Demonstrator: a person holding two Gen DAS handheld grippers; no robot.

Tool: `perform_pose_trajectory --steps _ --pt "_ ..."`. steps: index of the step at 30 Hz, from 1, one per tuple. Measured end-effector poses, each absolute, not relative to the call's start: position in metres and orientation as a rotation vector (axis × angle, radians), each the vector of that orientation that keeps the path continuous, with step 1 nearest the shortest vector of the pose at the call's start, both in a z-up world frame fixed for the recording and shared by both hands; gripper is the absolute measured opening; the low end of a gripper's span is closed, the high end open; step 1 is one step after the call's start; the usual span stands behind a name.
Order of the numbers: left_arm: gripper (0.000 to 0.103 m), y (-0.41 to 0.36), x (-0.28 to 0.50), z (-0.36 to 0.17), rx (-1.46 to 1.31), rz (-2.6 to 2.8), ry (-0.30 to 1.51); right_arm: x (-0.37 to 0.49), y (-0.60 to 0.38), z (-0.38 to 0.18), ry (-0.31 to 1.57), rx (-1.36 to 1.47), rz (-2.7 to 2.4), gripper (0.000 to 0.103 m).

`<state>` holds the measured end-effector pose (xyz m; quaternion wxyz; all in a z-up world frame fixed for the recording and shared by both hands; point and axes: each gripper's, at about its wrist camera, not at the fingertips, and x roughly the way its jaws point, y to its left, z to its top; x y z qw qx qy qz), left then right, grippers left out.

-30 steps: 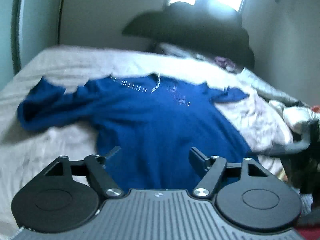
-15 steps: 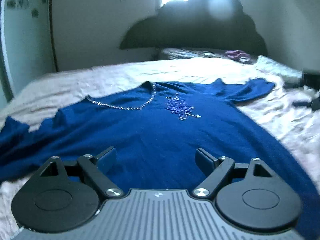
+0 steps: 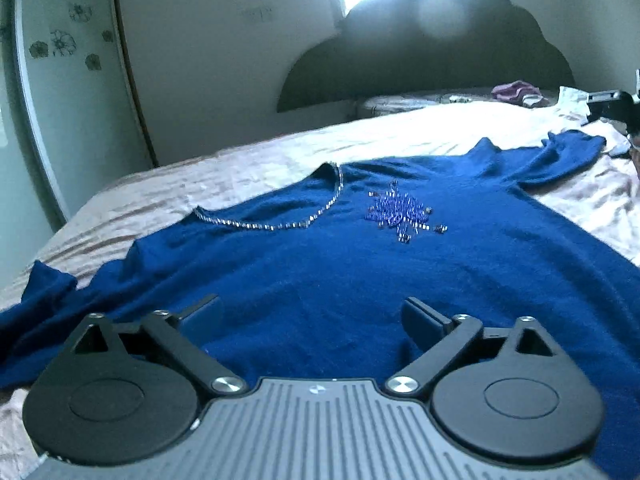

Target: Fold small clothes

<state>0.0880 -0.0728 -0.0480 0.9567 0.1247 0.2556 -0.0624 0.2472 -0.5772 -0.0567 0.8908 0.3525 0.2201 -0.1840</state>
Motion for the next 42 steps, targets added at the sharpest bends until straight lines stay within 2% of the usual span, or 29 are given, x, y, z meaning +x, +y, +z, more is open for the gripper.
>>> perform_pose_trajectory --steps 7,13,15,17,20,22,26,29,42 --pt "0.103 -0.062 0.102 -0.060 0.191 -0.123 0.630 0.277 -0.616 -0.080 0.356 0.862 -0.396 0.085" --pt "0.102 -0.060 0.107 -0.063 0.159 -0.135 0.655 0.304 -0.637 -0.087 0.294 0.878 -0.440 0.081" --pt "0.102 -0.058 0.108 -0.064 0.140 -0.140 0.663 0.311 -0.640 -0.088 0.310 0.869 -0.471 0.069" --pt "0.102 -0.055 0.110 -0.064 0.120 -0.145 0.671 0.316 -0.645 -0.094 0.336 0.865 -0.520 0.039" --pt "0.102 -0.054 0.112 -0.065 0.108 -0.149 0.676 0.313 -0.654 -0.100 0.324 0.917 -0.522 0.027" --pt "0.102 -0.055 0.112 -0.064 0.107 -0.149 0.676 0.313 -0.654 -0.100 0.330 0.912 -0.535 0.024" --pt "0.102 -0.056 0.112 -0.064 0.105 -0.149 0.678 0.316 -0.644 -0.094 0.337 0.841 -0.555 0.011" --pt "0.102 -0.056 0.112 -0.064 0.105 -0.149 0.678 0.316 -0.634 -0.086 0.337 0.783 -0.546 0.007" --pt "0.102 -0.052 0.109 -0.059 0.086 -0.167 0.672 0.297 -0.543 -0.044 0.369 0.724 -0.183 0.007"
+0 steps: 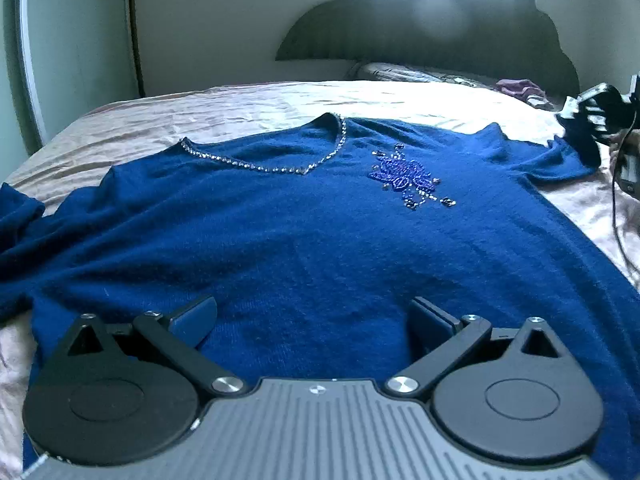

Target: Fold small clothes

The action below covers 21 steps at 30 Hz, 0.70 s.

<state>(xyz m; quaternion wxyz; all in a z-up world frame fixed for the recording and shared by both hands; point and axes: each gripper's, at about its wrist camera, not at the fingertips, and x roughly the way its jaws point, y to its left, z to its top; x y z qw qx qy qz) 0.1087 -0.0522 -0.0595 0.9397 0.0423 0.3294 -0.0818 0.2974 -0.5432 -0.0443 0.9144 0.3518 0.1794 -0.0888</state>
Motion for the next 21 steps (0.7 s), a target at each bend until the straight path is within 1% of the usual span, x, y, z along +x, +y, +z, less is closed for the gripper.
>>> perform_pose_trajectory --steps 6,13,18,21 --pt "0.103 -0.046 0.104 -0.048 0.043 -0.196 0.682 0.287 -0.468 -0.022 0.419 0.691 0.039 0.007" --pt "0.103 -0.022 0.102 -0.029 0.020 -0.117 0.627 0.272 -0.390 -0.013 0.501 0.662 0.239 0.007" --pt "0.103 -0.010 0.105 -0.021 0.091 -0.020 0.587 0.265 -0.335 -0.014 0.574 0.609 0.332 0.007" --pt "0.103 -0.001 0.108 -0.021 0.146 0.022 0.600 0.260 -0.297 -0.011 0.595 0.488 0.358 0.007"
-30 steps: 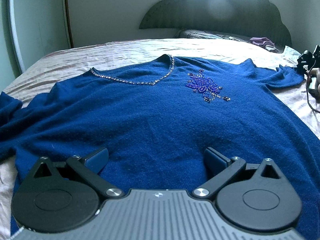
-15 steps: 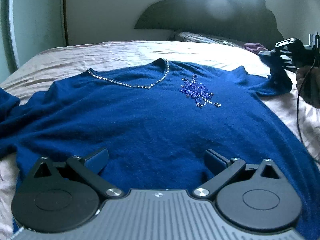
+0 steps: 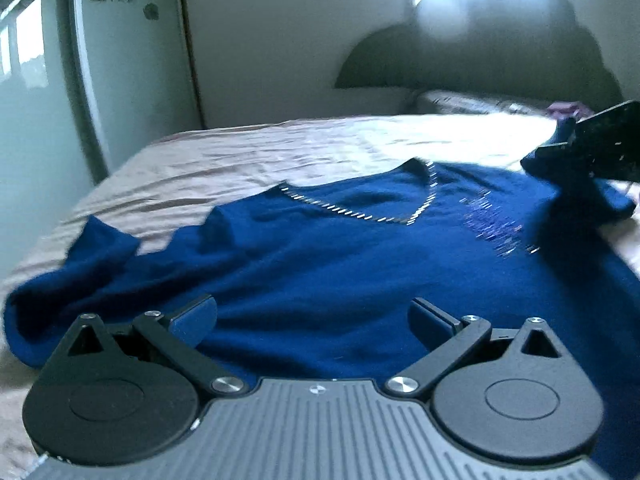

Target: Fold small clothes

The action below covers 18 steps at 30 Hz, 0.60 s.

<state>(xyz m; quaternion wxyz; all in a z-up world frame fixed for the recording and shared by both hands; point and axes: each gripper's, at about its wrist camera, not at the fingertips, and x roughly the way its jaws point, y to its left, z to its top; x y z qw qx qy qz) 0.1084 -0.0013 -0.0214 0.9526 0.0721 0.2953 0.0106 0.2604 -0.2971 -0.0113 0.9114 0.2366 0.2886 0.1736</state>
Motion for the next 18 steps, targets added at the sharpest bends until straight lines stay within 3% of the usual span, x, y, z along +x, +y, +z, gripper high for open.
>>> perform_pose_trajectory --steps 7,18 --pt "0.103 0.020 0.112 -0.025 0.245 0.104 0.609 0.268 -0.235 -0.016 0.671 0.371 0.455 0.007" --pt "0.103 0.050 0.105 -0.022 0.182 0.142 0.612 0.264 -0.142 -0.015 0.683 0.244 0.548 0.007"
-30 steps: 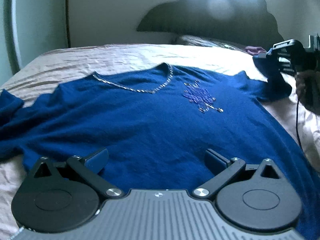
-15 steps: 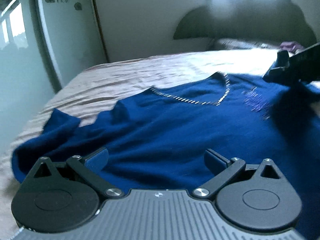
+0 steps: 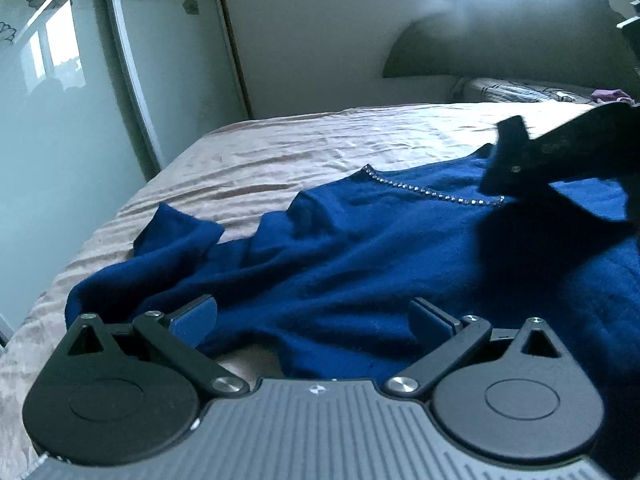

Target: Fold small clothes

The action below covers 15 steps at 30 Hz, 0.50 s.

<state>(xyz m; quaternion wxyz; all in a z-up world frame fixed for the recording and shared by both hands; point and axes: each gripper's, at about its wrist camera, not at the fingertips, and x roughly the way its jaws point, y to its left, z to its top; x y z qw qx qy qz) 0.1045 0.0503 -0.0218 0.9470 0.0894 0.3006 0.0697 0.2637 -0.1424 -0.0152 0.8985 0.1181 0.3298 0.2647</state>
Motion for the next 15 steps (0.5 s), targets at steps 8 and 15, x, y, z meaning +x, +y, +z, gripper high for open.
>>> perform_pose_trajectory --steps 8,15 --pt "0.103 0.064 0.099 -0.021 0.195 0.179 0.616 0.267 -0.104 -0.015 0.702 0.283 0.599 0.007" --pt "0.103 0.086 0.095 -0.019 0.147 0.214 0.634 0.273 -0.078 -0.021 0.717 0.306 0.616 0.007"
